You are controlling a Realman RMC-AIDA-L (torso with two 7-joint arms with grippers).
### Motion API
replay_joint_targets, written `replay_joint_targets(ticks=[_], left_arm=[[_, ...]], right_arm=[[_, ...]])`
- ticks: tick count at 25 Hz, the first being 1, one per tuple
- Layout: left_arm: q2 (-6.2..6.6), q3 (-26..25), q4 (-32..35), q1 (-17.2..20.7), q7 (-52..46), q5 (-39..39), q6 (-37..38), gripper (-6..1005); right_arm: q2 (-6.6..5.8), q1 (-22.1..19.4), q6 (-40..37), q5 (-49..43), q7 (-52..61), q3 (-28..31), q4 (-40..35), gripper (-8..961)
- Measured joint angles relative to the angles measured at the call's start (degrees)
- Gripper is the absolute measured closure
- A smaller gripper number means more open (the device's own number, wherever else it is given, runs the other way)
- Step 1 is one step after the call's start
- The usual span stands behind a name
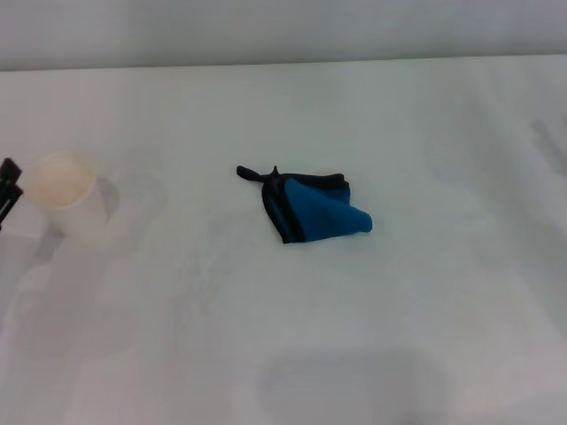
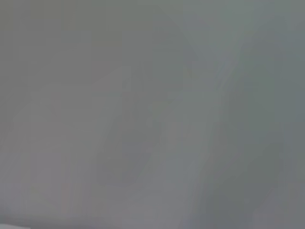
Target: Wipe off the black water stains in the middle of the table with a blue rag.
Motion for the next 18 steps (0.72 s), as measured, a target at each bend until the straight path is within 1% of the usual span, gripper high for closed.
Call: replay_joint_targets(ticks=[3, 5, 7, 9, 18], left_arm=[[-0.02, -0.81, -0.03, 0.56, 0.0, -0.01, 0.12, 123], [0.0, -0.85, -0.02, 0.45, 0.0, -0.01, 0.51, 123], [0.02, -0.92, -0.01, 0.25, 0.0, 0.0, 0.93, 123], [0.03, -1.22, 0.01, 0.11, 0.0, 0.0, 1.39, 123], [-0.03, -2.26, -0.11, 0.0, 0.0, 0.02, 2.98, 123]], right_arm=[[0.09, 0.34, -0.39, 1.64, -22.23, 6.96, 8.44, 212], [0.11, 0.49, -0.88, 2.0, -32.82, 9.17, 12.04, 214], [0.1, 0.49, -1.18, 2.08, -39.43, 9.83, 13.55, 215], [0.15, 0.69, -1.32, 1.97, -41.21, 9.73, 13.95, 215], [0.19, 1.12, -2.94, 1.86, -37.88, 9.78, 15.32, 218]])
